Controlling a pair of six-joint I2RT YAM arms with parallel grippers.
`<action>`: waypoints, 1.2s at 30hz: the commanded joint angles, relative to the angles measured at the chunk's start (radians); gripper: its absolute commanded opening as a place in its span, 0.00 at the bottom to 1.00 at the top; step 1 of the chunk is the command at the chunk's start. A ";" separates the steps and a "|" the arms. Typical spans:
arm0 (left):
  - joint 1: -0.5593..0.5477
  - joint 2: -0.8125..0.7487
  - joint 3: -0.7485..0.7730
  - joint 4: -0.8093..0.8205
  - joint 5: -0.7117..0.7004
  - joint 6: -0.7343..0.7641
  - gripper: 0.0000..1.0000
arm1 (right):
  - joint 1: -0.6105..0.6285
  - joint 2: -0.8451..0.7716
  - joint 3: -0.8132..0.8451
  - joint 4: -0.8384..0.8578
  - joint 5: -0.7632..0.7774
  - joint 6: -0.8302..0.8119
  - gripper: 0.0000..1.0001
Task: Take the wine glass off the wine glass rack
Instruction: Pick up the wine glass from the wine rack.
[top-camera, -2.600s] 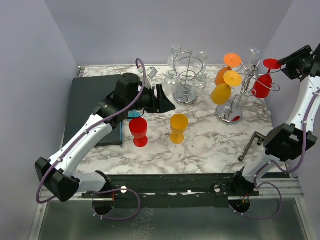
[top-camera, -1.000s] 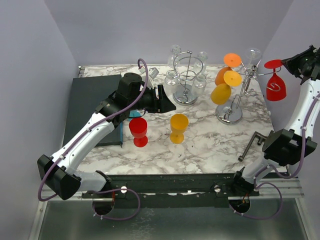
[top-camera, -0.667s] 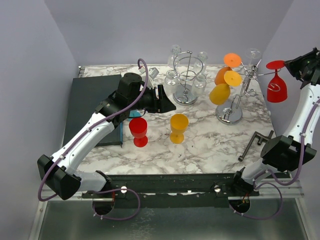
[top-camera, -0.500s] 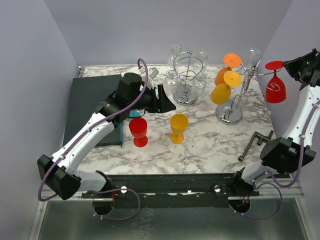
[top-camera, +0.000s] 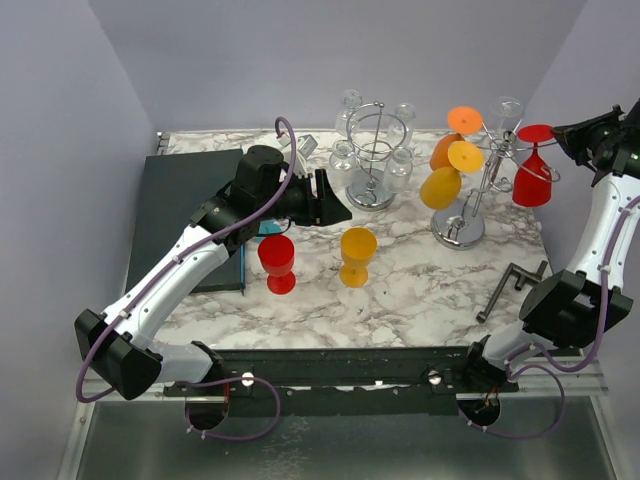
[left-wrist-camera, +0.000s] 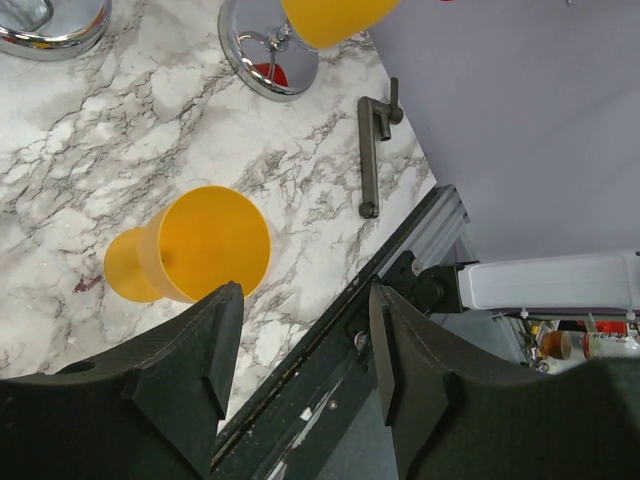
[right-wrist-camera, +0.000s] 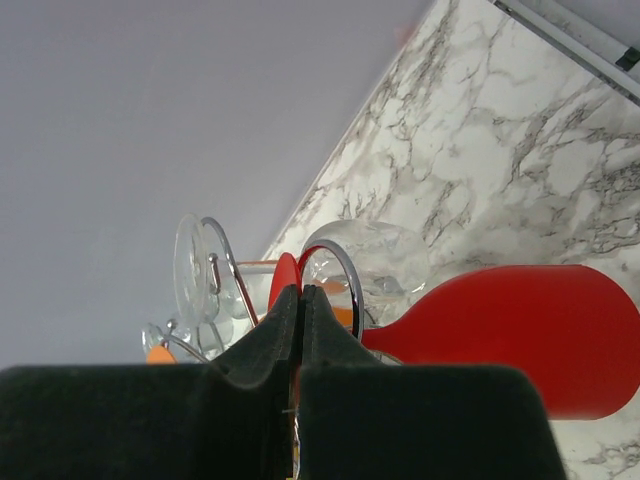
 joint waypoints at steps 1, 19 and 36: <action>0.006 0.004 -0.008 0.017 -0.001 0.010 0.59 | -0.007 -0.027 -0.027 0.079 -0.035 0.047 0.00; 0.012 0.007 -0.011 0.021 0.003 0.008 0.59 | -0.007 -0.077 -0.148 0.287 0.073 0.184 0.01; 0.016 0.010 -0.014 0.026 0.011 0.005 0.59 | -0.007 -0.114 -0.160 0.321 0.155 0.193 0.01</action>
